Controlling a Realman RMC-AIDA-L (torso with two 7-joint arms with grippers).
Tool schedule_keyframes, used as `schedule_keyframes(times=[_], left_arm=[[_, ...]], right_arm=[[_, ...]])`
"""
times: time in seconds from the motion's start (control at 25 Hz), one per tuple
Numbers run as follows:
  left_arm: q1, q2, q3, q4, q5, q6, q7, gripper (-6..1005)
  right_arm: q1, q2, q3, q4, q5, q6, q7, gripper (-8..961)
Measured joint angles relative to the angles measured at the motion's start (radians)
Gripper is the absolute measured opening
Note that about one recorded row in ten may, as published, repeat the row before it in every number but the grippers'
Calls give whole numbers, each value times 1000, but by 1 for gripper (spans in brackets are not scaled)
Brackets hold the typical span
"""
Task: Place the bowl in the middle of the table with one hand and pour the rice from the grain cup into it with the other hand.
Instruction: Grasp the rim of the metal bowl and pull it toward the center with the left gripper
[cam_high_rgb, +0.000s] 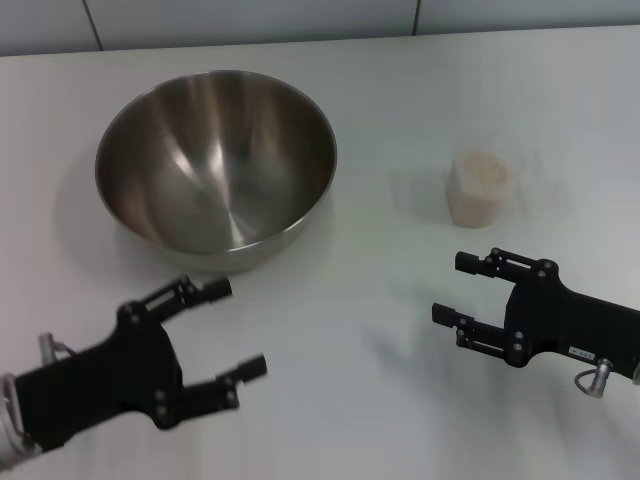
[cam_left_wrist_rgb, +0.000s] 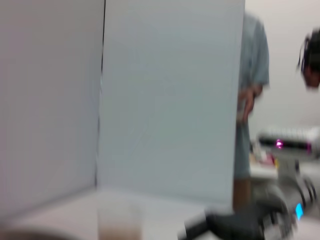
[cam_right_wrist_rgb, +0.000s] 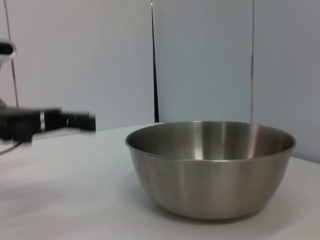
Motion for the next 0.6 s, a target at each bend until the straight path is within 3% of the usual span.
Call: schedule_keyframes(times=[0.28, 0.6], left_arm=[[-9, 0, -50, 0, -180, 30, -7, 869], [-96, -1, -268, -45, -287, -153, -10, 870]], right_arm=[[0, 0, 0, 0, 3, 7, 0, 678], [1, 0, 5, 7, 8, 6, -13, 678]])
